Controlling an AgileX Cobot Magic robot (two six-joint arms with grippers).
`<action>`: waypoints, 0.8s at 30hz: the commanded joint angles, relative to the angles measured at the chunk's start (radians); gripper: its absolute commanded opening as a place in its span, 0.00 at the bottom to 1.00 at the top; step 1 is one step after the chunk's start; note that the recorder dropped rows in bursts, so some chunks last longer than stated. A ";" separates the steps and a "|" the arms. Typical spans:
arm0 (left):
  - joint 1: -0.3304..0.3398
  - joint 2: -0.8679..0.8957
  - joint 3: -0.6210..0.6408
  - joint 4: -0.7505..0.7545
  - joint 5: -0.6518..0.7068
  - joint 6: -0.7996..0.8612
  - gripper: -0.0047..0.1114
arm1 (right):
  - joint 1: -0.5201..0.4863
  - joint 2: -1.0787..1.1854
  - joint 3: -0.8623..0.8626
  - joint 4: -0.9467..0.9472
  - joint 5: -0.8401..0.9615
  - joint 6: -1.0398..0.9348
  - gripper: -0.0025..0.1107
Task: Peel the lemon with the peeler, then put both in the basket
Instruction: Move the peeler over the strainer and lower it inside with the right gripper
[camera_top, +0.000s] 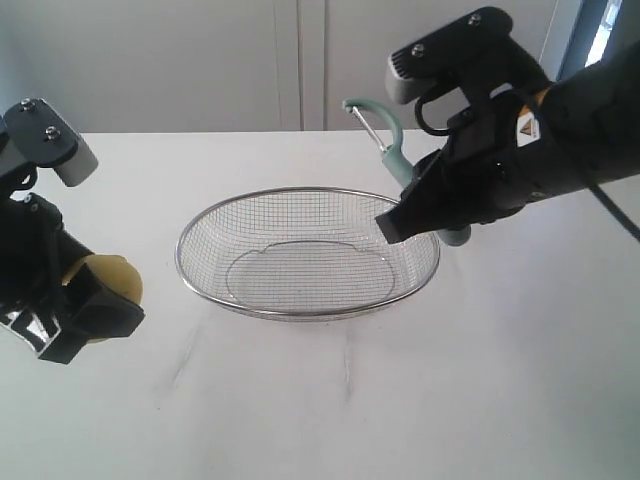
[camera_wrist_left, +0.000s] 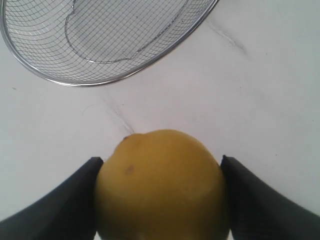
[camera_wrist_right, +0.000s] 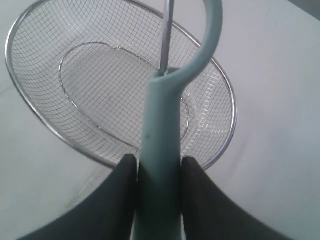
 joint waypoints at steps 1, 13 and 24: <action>-0.004 -0.009 -0.006 -0.008 -0.001 0.001 0.04 | -0.004 0.078 -0.009 -0.025 -0.151 -0.019 0.02; -0.004 -0.009 -0.006 -0.017 -0.001 0.001 0.04 | -0.004 0.301 -0.010 -0.029 -0.320 -0.110 0.02; -0.004 -0.009 -0.006 -0.051 -0.001 0.001 0.04 | -0.004 0.472 -0.010 -0.029 -0.494 -0.286 0.02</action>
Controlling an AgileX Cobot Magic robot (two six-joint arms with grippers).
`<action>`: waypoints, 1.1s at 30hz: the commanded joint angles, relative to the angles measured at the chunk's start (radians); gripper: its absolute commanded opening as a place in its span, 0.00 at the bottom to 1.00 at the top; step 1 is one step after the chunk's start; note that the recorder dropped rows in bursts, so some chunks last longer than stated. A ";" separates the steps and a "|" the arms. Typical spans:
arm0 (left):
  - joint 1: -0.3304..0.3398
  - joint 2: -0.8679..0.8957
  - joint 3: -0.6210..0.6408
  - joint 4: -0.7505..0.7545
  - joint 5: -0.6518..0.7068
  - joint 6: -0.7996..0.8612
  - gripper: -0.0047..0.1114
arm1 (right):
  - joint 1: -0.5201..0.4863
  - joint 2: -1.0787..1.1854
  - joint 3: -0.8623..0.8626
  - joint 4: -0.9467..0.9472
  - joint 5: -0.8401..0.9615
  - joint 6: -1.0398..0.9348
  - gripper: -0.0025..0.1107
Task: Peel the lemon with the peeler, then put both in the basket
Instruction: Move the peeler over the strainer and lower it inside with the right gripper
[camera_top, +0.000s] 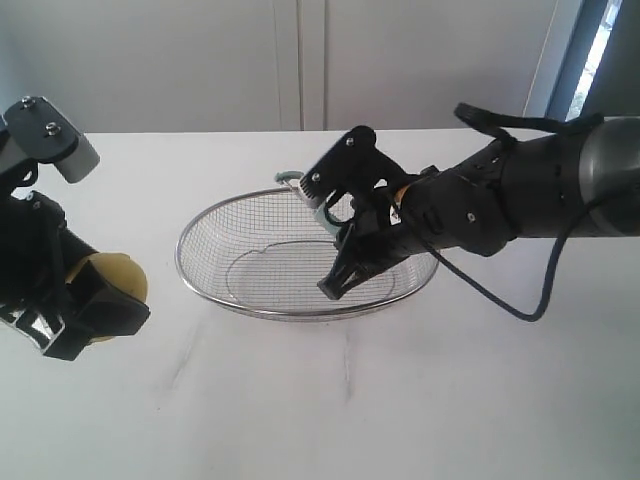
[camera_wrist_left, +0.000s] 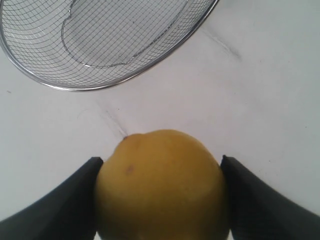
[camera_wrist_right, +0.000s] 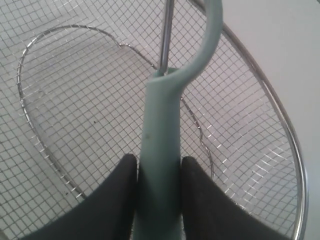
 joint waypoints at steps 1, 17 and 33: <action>-0.004 -0.009 -0.006 -0.026 0.000 -0.001 0.04 | -0.004 0.038 -0.004 -0.005 -0.056 -0.064 0.02; -0.004 -0.009 -0.006 -0.082 -0.004 -0.001 0.04 | -0.053 0.135 -0.011 -0.002 -0.095 -0.009 0.02; -0.004 -0.009 -0.006 -0.086 -0.004 -0.001 0.04 | -0.053 0.162 -0.011 -0.002 -0.109 -0.012 0.02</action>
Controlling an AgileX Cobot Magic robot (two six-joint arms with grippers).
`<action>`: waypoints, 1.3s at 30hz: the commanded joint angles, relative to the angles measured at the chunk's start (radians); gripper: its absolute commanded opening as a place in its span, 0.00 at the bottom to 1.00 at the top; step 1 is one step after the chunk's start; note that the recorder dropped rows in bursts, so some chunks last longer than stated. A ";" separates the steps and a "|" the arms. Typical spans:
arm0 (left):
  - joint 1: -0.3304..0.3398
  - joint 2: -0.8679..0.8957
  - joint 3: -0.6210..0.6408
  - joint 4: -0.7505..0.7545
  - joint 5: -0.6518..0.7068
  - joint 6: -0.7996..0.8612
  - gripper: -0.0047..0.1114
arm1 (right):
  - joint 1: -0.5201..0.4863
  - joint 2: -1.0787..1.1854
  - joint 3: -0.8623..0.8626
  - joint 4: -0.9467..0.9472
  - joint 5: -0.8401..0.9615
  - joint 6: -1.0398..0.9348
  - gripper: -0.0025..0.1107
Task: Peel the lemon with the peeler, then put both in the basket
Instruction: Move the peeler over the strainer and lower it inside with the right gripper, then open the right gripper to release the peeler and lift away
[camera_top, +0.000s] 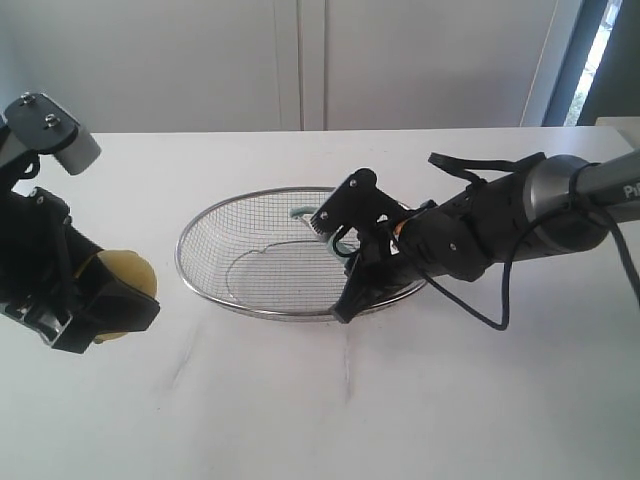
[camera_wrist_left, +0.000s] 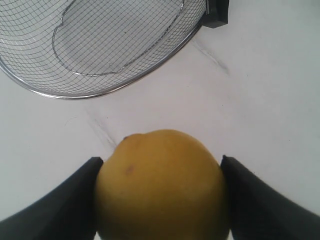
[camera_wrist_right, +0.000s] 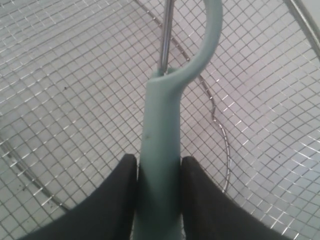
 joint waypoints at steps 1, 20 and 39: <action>-0.004 -0.009 -0.006 -0.027 0.002 -0.001 0.04 | -0.005 0.002 -0.009 -0.001 -0.016 0.003 0.02; -0.004 -0.009 -0.006 -0.042 0.002 -0.001 0.04 | -0.005 0.011 -0.009 -0.001 -0.021 0.006 0.11; -0.004 -0.009 -0.006 -0.041 -0.022 -0.001 0.04 | -0.005 -0.007 -0.009 -0.001 -0.038 0.045 0.44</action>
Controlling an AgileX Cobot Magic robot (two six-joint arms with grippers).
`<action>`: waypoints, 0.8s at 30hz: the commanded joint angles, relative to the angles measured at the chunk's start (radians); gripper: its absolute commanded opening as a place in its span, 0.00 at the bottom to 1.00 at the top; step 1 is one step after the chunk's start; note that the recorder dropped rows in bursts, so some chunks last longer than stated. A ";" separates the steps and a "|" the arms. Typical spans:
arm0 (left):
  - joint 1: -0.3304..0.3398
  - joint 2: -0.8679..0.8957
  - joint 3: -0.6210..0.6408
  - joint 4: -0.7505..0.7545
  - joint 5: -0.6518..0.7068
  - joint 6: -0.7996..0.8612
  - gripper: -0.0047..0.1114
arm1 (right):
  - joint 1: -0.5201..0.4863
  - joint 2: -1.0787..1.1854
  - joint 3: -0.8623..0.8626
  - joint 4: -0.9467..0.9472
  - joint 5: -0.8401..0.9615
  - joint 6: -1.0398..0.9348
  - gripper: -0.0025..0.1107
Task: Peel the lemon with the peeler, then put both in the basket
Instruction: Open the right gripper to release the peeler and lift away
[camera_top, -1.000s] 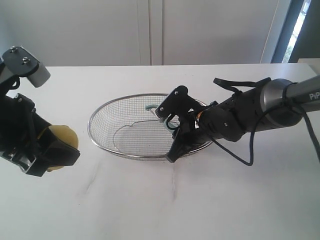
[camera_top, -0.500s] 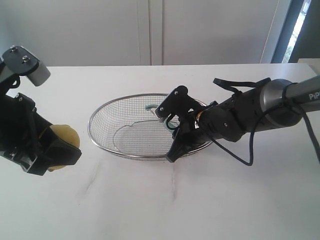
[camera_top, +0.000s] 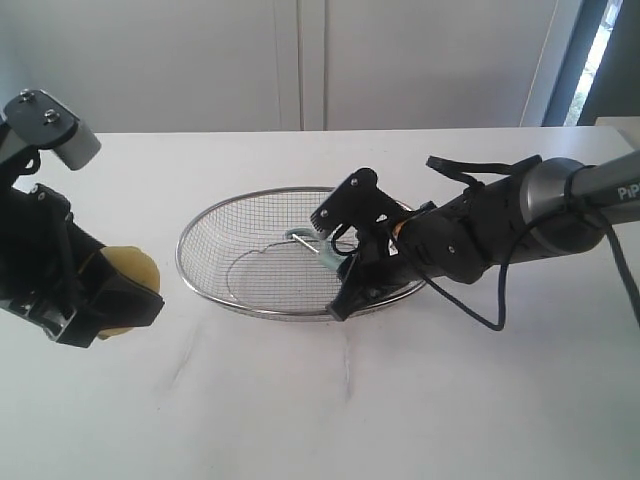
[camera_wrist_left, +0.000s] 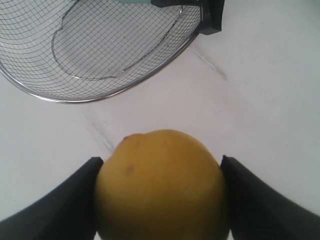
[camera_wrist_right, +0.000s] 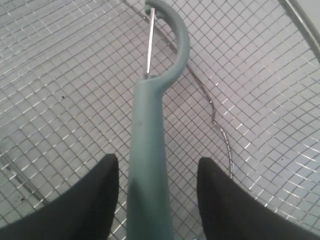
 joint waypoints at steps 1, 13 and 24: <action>-0.004 -0.009 -0.006 -0.022 -0.010 -0.001 0.04 | -0.005 -0.028 -0.009 -0.001 -0.014 0.014 0.44; -0.004 -0.009 -0.006 -0.022 -0.018 -0.001 0.04 | -0.005 -0.219 -0.009 0.001 0.064 0.131 0.44; -0.004 -0.009 -0.006 -0.022 -0.022 -0.001 0.04 | -0.005 -0.386 -0.009 0.001 0.429 0.213 0.27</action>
